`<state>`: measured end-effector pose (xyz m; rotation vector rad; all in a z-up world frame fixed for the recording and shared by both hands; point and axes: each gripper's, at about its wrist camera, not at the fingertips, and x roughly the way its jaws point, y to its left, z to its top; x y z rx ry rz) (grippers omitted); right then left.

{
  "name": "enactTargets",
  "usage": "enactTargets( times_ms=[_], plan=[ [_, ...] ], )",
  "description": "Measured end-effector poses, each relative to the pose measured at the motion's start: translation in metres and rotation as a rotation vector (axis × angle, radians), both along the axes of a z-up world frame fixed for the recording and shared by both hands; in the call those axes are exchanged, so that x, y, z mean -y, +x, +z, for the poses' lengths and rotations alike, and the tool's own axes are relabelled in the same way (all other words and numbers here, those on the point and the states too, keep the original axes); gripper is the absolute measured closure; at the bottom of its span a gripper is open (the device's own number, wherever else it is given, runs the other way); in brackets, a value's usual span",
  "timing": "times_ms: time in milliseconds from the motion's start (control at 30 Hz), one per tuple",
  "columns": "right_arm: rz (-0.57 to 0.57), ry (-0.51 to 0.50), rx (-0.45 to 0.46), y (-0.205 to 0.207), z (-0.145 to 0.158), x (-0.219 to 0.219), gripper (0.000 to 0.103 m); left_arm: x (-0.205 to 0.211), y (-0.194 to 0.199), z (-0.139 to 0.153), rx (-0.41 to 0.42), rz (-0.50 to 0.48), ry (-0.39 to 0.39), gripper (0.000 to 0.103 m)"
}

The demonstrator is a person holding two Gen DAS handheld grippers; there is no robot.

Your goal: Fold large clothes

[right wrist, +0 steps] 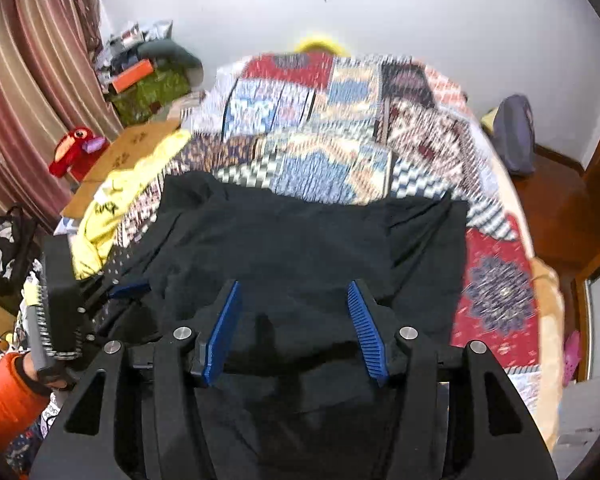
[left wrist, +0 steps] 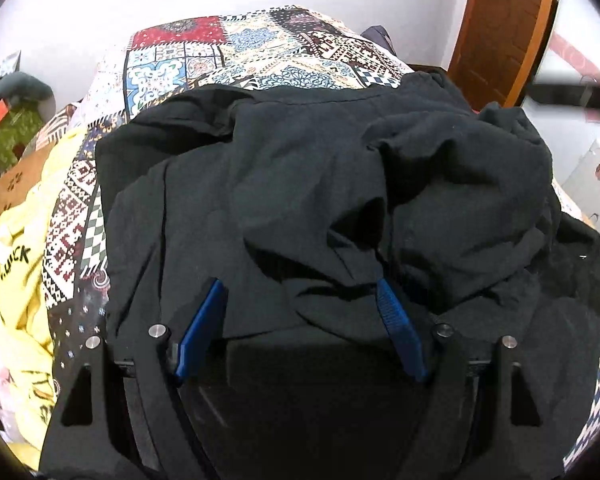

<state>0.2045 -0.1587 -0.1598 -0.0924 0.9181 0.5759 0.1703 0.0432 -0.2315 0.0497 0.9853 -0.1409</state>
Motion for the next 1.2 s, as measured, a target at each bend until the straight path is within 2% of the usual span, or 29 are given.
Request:
enactTargets(
  times_ms=[167, 233, 433, 633, 800, 933, 1067, 1200],
  plan=[
    [0.021, -0.085, -0.087, -0.002, -0.056, -0.016, 0.052, -0.004, -0.009, 0.007, 0.007, -0.013, 0.015, 0.025],
    [0.018, -0.074, -0.096, -0.005, -0.062, -0.011, 0.052, -0.008, -0.012, 0.011, 0.004, -0.008, 0.007, 0.025],
    [0.000, -0.030, -0.137, -0.008, -0.051, 0.008, 0.052, -0.038, -0.027, 0.030, 0.024, 0.067, 0.006, 0.025],
    [-0.068, -0.033, -0.063, -0.022, -0.029, 0.035, 0.051, -0.087, -0.047, 0.045, 0.029, 0.180, 0.000, 0.025],
    [-0.164, -0.069, -0.013, -0.031, -0.021, 0.073, 0.051, -0.122, -0.062, 0.039, -0.029, 0.255, 0.012, 0.025],
    [-0.240, -0.079, -0.019, -0.033, -0.023, 0.102, 0.051, -0.144, -0.077, 0.024, -0.096, 0.301, -0.047, 0.025],
    [-0.320, -0.070, -0.079, -0.035, -0.039, 0.132, 0.051, -0.154, -0.091, 0.001, -0.180, 0.328, -0.122, 0.025],
    [-0.376, -0.031, -0.187, -0.037, -0.062, 0.156, 0.051, -0.154, -0.100, -0.020, -0.260, 0.316, -0.172, 0.025]
  ],
)
